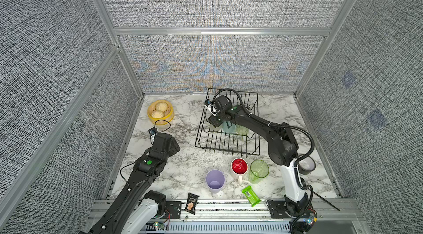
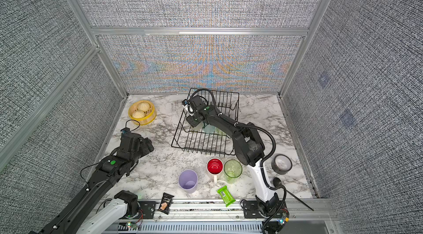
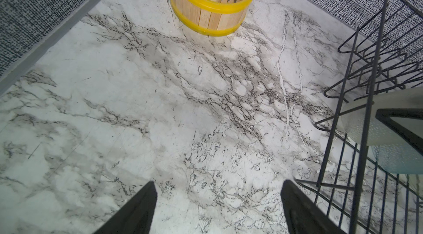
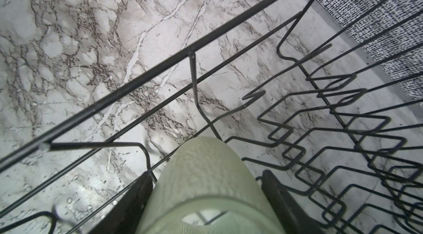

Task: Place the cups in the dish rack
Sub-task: 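Lower the frosted cup into the rack while the left gripper withdraws, then grasp the lavender cup with the left gripper while the right withdraws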

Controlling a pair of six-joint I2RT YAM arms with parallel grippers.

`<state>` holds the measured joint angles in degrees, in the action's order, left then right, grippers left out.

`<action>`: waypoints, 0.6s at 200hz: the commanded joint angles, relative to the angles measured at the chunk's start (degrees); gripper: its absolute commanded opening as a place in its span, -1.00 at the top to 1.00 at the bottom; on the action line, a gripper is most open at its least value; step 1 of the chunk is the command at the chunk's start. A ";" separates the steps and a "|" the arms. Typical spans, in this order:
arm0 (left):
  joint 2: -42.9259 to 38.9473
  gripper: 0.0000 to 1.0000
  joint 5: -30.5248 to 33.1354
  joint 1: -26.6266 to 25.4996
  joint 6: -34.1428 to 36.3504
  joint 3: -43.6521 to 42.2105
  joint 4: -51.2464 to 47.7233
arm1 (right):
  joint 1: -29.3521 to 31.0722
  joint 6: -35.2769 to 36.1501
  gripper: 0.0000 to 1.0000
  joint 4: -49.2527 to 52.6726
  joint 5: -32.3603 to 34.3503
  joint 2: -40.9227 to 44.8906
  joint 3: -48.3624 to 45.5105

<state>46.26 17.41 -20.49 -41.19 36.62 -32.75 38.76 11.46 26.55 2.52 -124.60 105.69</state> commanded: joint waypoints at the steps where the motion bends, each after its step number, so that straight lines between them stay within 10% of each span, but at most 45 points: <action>1: -0.21 -0.71 -1.13 0.02 0.10 0.58 0.77 | 0.26 0.33 -0.51 -0.62 2.45 0.57 -0.29; 120: -2.06 -0.79 -27.02 -0.25 5.49 4.27 3.55 | 0.18 -8.34 -0.75 -5.51 0.46 16.55 -9.21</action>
<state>45.43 -2.02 -20.60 -38.20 39.09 -28.95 38.94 7.05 24.23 3.84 -112.71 99.31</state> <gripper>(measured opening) 0.893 0.873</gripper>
